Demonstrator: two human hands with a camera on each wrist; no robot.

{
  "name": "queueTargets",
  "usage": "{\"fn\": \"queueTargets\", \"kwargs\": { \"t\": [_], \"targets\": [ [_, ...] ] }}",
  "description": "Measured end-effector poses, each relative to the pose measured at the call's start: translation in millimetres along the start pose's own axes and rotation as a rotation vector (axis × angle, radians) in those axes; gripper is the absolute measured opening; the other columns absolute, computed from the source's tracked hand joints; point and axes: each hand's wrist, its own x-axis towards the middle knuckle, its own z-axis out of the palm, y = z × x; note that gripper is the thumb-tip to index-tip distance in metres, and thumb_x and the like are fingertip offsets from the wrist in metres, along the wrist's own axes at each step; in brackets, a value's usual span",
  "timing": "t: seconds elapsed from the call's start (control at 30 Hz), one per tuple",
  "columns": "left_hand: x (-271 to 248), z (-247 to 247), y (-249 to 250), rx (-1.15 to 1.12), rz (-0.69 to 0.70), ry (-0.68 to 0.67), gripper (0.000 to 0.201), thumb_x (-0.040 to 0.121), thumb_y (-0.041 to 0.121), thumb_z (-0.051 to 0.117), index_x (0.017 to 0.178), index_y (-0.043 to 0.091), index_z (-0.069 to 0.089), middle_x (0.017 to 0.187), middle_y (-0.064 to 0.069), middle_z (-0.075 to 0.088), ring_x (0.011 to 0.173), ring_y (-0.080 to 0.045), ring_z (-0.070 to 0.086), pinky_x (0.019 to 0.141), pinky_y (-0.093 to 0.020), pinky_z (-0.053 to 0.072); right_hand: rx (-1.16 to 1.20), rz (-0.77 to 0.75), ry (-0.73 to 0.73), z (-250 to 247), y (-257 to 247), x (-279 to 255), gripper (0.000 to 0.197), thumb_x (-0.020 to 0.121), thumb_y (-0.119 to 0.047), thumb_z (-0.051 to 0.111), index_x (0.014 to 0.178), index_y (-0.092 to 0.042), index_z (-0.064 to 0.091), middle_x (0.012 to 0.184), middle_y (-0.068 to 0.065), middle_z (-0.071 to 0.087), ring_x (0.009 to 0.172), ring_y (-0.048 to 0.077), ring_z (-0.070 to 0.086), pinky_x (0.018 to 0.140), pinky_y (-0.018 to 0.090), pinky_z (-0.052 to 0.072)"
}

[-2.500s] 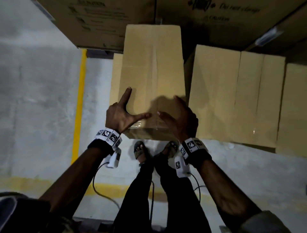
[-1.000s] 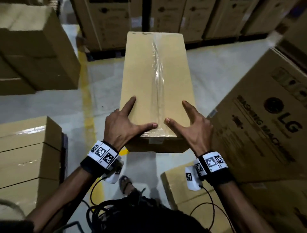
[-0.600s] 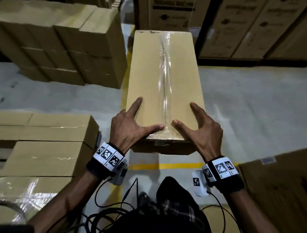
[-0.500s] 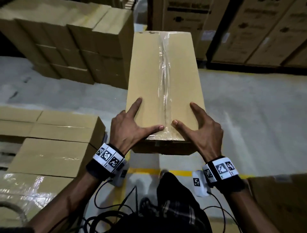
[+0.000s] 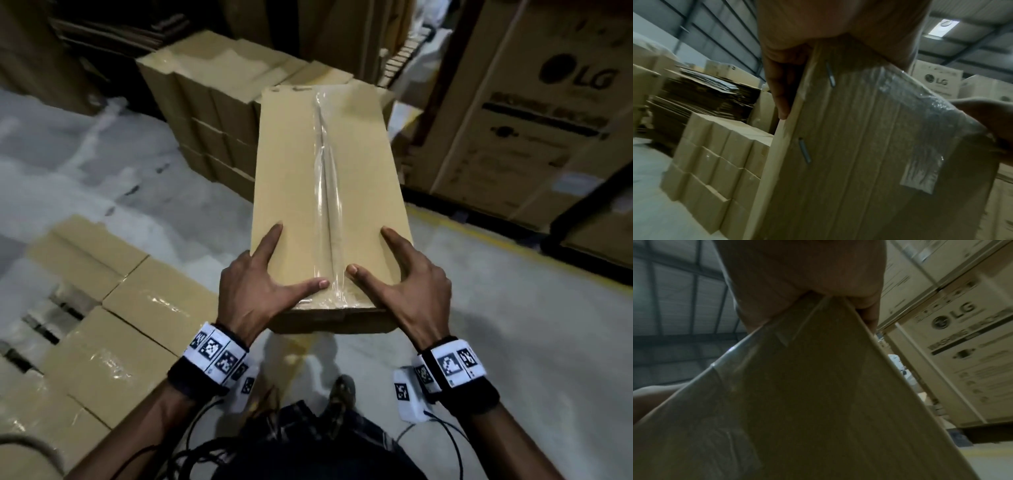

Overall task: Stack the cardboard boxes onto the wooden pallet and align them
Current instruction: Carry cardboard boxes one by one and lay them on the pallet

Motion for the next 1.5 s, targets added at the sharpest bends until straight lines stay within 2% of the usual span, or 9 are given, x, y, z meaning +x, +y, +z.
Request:
{"fn": "queueTargets", "kwargs": {
  "t": [0.3,0.57,0.77,0.93,1.07,1.17,1.27,1.4,1.5],
  "targets": [
    [163,-3,1,-0.090,-0.256,0.104,0.126,0.049,0.102,0.062,0.158,0.053,0.020,0.132,-0.010,0.061,0.124,-0.033,0.056,0.109,-0.042,0.045,0.011,-0.177,-0.201,71,-26,212,0.093,0.067,-0.094,0.062,0.147,-0.051,0.046,0.138,-0.008,0.066,0.128,0.019,0.061,0.108,0.045,0.050],
    [335,-16,-57,-0.067,-0.372,0.244,0.132,0.046,0.110,0.048,0.160,0.047,0.023,0.121,-0.016,0.066,0.118,-0.035,0.060,0.105,-0.044,0.046,-0.001,-0.316,-0.330,183,-98,395,0.092,0.066,-0.092,0.067,0.146,-0.050,0.046,0.137,-0.002,0.066,0.127,0.022,0.061,0.107,0.046,0.050],
    [465,-61,-112,-0.114,-0.480,0.304,0.130,0.049,0.108,0.051,0.160,0.047,0.019,0.123,-0.014,0.067,0.117,-0.033,0.061,0.103,-0.044,0.047,-0.069,-0.445,-0.447,269,-191,526,0.089,0.071,-0.089,0.063,0.149,-0.050,0.044,0.139,-0.002,0.065,0.126,0.026,0.061,0.106,0.042,0.048],
    [538,-97,-162,-0.113,-0.539,0.346,0.130,0.053,0.109,0.048,0.161,0.045,0.017,0.141,-0.010,0.061,0.124,-0.033,0.058,0.106,-0.049,0.048,-0.008,-0.491,-0.554,339,-257,596,0.093,0.070,-0.094,0.059,0.150,-0.050,0.042,0.145,-0.004,0.061,0.131,0.025,0.058,0.113,0.050,0.045],
    [598,-132,-215,-0.102,-0.627,0.417,0.124,0.055,0.109,0.046,0.159,0.048,0.017,0.138,-0.009,0.065,0.123,-0.032,0.062,0.103,-0.042,0.050,-0.054,-0.540,-0.646,416,-318,650,0.098,0.067,-0.100,0.052,0.152,-0.056,0.033,0.148,-0.003,0.058,0.128,0.029,0.059,0.110,0.051,0.047],
    [640,-157,-253,-0.110,-0.653,0.458,0.120,0.059,0.107,0.048,0.159,0.050,0.017,0.141,-0.007,0.064,0.122,-0.031,0.063,0.105,-0.043,0.049,-0.035,-0.600,-0.693,471,-362,685,0.097,0.068,-0.098,0.054,0.152,-0.054,0.033,0.147,0.000,0.059,0.129,0.028,0.059,0.110,0.049,0.046],
    [702,-191,-308,-0.105,-0.702,0.528,0.117,0.061,0.106,0.048,0.159,0.046,0.024,0.138,-0.007,0.065,0.117,-0.032,0.066,0.103,-0.045,0.051,0.007,-0.679,-0.746,545,-424,733,0.097,0.069,-0.098,0.055,0.152,-0.055,0.033,0.144,0.000,0.061,0.126,0.026,0.060,0.108,0.046,0.045],
    [776,-244,-371,-0.055,-0.782,0.563,0.118,0.062,0.106,0.045,0.159,0.044,0.023,0.141,-0.005,0.064,0.123,-0.032,0.063,0.110,-0.052,0.046,0.072,-0.760,-0.788,628,-512,788,0.093,0.071,-0.093,0.061,0.152,-0.052,0.037,0.140,0.002,0.064,0.124,0.025,0.062,0.105,0.044,0.047],
    [827,-289,-418,-0.062,-0.845,0.607,0.119,0.061,0.107,0.044,0.159,0.044,0.022,0.139,-0.007,0.065,0.123,-0.032,0.063,0.108,-0.050,0.048,0.077,-0.828,-0.822,684,-588,823,0.094,0.072,-0.093,0.059,0.152,-0.051,0.037,0.143,-0.005,0.062,0.127,0.022,0.060,0.105,0.037,0.039]
  ]
}}
